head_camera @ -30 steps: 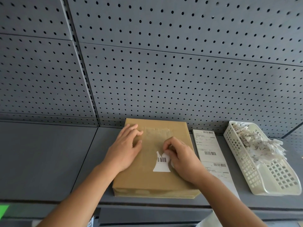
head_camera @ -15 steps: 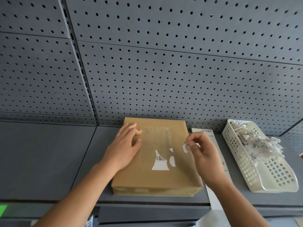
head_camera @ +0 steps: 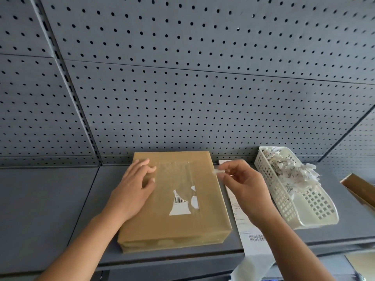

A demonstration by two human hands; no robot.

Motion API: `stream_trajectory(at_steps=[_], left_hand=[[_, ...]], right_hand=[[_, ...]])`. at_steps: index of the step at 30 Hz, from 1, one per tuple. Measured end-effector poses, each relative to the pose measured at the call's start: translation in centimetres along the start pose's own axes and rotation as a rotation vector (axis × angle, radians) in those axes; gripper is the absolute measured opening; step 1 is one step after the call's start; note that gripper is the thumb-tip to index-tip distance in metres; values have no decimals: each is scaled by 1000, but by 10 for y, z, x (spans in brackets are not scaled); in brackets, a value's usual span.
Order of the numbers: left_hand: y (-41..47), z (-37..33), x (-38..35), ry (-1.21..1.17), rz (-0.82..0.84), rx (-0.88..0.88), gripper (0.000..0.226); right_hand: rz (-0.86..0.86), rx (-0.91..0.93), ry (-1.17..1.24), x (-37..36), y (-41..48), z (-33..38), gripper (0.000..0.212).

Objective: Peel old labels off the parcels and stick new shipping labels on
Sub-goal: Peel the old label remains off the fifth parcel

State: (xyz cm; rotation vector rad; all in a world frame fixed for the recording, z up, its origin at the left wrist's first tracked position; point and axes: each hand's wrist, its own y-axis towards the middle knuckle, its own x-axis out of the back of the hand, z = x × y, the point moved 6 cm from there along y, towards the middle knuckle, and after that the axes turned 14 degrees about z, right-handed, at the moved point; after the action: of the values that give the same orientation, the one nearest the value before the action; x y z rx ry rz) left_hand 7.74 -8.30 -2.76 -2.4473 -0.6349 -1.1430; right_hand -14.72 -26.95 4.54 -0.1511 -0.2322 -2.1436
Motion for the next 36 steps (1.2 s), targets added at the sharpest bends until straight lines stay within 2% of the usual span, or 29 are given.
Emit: stream_trajectory(at_steps=[4, 10, 17, 20, 23, 27, 32, 36], left_hand=[[1, 1, 1, 12, 1, -8, 38], [2, 3, 1, 10, -13, -35, 40], [3, 2, 0, -7, -20, -53, 32], [3, 2, 1, -45, -37, -61, 29], [4, 2, 1, -39, -46, -76, 29], [6, 3, 1, -37, -51, -85, 28], [7, 4, 2, -9, -76, -90, 34], [5, 2, 2, -12, -86, -100, 33]], right_hand=[[-65, -7, -125, 21, -6, -1, 13], [-164, 2, -183, 63, -22, -4, 19], [-485, -60, -365, 135, -54, -4, 21], [-570, -117, -473, 165, -65, -8, 24], [-630, -149, -479, 188, -74, -10, 27], [-651, -157, -516, 206, -77, -10, 27], [-581, -206, -654, 213, -68, -12, 29], [-599, -217, -617, 218, -61, -20, 21]])
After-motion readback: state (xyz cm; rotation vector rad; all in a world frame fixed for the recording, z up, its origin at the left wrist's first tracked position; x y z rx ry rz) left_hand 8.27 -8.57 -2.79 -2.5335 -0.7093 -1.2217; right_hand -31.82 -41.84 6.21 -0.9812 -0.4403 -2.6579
